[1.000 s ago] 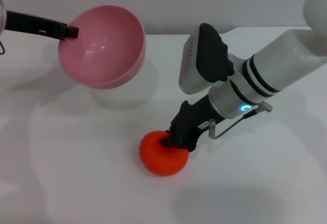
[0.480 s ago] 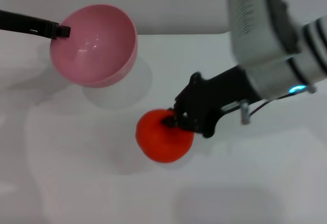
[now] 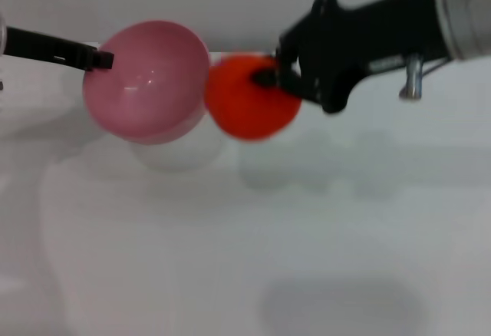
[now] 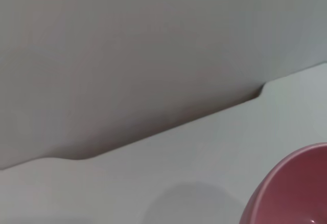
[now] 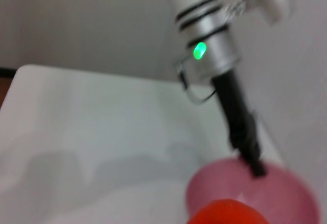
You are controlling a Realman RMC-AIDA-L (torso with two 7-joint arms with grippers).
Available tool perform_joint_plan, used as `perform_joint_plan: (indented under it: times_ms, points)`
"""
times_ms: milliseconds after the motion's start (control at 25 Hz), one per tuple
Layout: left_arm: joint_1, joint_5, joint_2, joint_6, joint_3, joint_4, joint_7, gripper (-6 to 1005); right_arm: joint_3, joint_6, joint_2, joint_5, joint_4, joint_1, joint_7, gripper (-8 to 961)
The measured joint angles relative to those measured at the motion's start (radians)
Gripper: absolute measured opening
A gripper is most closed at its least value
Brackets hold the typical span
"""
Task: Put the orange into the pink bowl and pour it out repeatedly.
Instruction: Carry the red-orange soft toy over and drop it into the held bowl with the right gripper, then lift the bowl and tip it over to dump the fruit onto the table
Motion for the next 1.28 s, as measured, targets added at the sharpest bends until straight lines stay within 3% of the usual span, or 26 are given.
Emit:
perform_joint_plan:
  times_ms: [280,560,1000,1200,1280]
  points:
    - [-0.005,-0.003,-0.028,0.014,0.016,-0.001,-0.002,43,0.064,0.099,-0.002,0.071,-0.012,0.001,-0.011,56]
    - [-0.027,-0.007,-0.06,0.034,0.093,0.008,-0.005,43,-0.01,0.256,-0.004,0.064,0.145,0.004,-0.045,56]
    - [-0.055,-0.007,-0.074,0.043,0.097,0.009,0.004,43,-0.08,0.343,-0.003,0.051,0.258,0.026,-0.079,56]
    - [-0.056,-0.007,-0.074,0.042,0.098,0.009,0.006,43,-0.078,0.399,0.001,0.063,0.249,0.004,-0.075,228]
    - [-0.053,-0.007,-0.077,0.035,0.098,0.013,0.018,43,-0.071,0.454,0.002,0.1,0.247,-0.026,-0.079,365]
